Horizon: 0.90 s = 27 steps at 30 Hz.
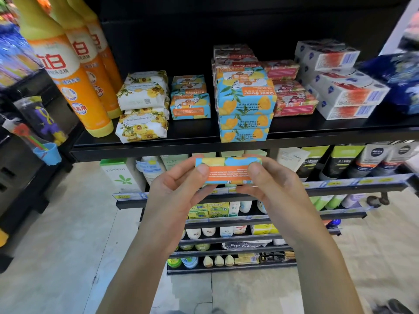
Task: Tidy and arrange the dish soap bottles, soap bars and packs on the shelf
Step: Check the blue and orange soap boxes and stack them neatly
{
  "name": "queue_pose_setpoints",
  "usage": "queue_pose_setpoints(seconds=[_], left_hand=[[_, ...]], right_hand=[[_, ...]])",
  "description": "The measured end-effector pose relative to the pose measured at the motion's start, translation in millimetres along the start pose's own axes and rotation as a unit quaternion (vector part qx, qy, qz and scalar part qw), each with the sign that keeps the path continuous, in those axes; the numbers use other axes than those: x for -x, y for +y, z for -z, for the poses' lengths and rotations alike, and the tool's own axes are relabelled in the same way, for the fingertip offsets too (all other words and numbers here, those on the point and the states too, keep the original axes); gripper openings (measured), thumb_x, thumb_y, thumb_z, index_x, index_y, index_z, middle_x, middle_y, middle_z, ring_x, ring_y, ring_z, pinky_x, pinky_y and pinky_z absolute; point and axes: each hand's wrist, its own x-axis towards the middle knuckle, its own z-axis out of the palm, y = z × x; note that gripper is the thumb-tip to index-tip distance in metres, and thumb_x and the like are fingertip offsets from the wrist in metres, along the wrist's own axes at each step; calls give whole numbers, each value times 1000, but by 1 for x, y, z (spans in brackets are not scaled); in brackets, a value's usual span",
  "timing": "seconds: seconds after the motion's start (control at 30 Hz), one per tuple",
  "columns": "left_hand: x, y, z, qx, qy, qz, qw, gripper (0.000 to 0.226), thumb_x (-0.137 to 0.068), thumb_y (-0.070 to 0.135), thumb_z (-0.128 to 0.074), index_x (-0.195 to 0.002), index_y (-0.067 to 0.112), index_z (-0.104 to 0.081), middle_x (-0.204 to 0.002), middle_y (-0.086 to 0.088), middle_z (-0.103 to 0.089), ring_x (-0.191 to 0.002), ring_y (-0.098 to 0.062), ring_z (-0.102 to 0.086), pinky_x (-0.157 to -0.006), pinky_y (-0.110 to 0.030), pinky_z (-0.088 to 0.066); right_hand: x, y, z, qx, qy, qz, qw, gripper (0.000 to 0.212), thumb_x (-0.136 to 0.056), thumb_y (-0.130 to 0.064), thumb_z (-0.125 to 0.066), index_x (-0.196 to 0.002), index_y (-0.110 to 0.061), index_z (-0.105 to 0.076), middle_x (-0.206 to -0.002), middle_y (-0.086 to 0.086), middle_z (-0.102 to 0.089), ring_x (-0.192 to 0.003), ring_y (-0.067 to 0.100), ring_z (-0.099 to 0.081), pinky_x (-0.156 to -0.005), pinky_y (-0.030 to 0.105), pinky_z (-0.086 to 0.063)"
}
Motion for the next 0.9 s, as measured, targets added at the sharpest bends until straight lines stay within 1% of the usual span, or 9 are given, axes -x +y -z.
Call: queue_pose_setpoints(seconds=[0.07,0.13,0.3,0.37,0.47,0.57,0.67,0.83,0.9], left_hand=[[1,0,-2,-7,-8,-2,1000,56,-86,33,-77,-133,7,-63,-115,-8,-76,-114,-20,-71,-101,-36,-55],[0,-1,-4,-7,-11,-5,1000,60,-80,33,-71,-134,8,-63,-115,-7,-77,-114,-19,-71,-102,-36,-54],[-3,0,-8,-6,-18,-13,1000,56,-80,29,-75,-134,17,-63,-113,-6,-77,-108,-17,-73,-101,-33,-55],[-4,-1,-8,-9,-23,-16,1000,53,-84,24,-80,-134,22,-63,-113,-4,-77,-107,-16,-73,-100,-31,-56],[-4,-1,-6,-2,-30,-22,999,57,-80,25,-72,-136,25,-61,-121,-1,-75,-113,-18,-71,-102,-30,-54],[-4,-1,-4,0,-45,-24,999,68,-77,35,-77,-141,24,-57,-129,1,-72,-120,-19,-68,-103,-34,-55],[-5,-1,-3,6,-30,-15,999,58,-86,38,-67,-140,18,-58,-125,-5,-73,-117,-23,-69,-102,-37,-56],[-5,-2,-1,18,-20,5,1000,46,-90,41,-69,-119,5,-71,-115,-13,-76,-112,-27,-72,-90,-32,-60],[-6,-2,1,16,-25,7,1000,47,-86,37,-71,-120,3,-71,-115,-13,-76,-110,-28,-73,-89,-33,-60]], right_hand=[[-1,-1,0,-12,15,-11,1000,67,-73,-59,-79,-122,-14,-70,-118,10,-73,-102,22,-74,-105,49,-52],[-1,-2,1,-19,27,-15,999,59,-77,-50,-81,-120,-12,-70,-115,9,-75,-103,22,-74,-101,43,-56],[-1,-3,1,-46,37,-13,998,68,-69,-50,-89,-124,-17,-68,-115,4,-76,-108,20,-72,-93,27,-55],[-1,-2,3,-63,28,-2,998,65,-66,-46,-85,-124,-21,-69,-118,4,-75,-109,20,-72,-93,26,-56],[-2,-2,5,-88,6,23,996,53,-74,-28,-86,-124,-19,-69,-122,7,-74,-112,26,-71,-90,27,-57],[-3,-1,9,-81,-18,55,995,57,-74,-21,-82,-129,-18,-67,-125,6,-72,-119,27,-67,-89,30,-57],[-5,1,12,-81,-45,82,992,62,-74,-8,-80,-134,-15,-62,-126,7,-72,-121,27,-65,-90,33,-57],[-8,4,13,-79,-76,106,988,71,-72,-5,-79,-139,-12,-56,-130,5,-68,-125,27,-62,-94,35,-57],[-10,5,12,-78,-84,105,988,73,-72,-8,-81,-140,-13,-56,-132,4,-67,-126,27,-60,-95,35,-56]])
